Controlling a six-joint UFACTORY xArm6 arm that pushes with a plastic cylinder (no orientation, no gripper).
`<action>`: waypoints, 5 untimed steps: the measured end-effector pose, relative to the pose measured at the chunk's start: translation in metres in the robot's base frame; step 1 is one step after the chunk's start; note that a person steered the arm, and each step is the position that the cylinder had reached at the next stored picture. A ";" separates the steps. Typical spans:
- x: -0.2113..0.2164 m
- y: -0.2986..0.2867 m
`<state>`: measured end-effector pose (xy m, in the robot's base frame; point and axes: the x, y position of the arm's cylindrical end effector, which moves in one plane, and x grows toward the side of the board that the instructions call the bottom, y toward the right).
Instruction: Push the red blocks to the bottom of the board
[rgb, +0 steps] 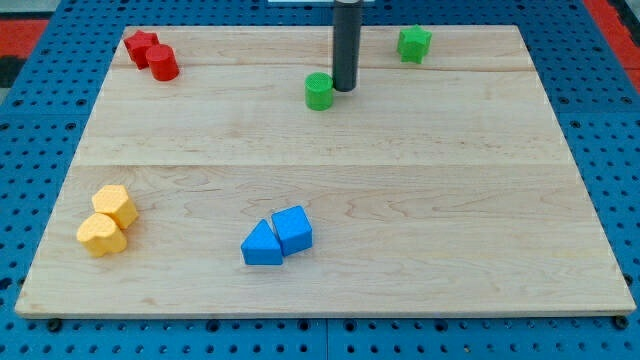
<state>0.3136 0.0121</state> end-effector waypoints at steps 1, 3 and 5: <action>0.020 -0.052; -0.011 -0.091; -0.090 -0.171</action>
<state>0.2235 -0.1588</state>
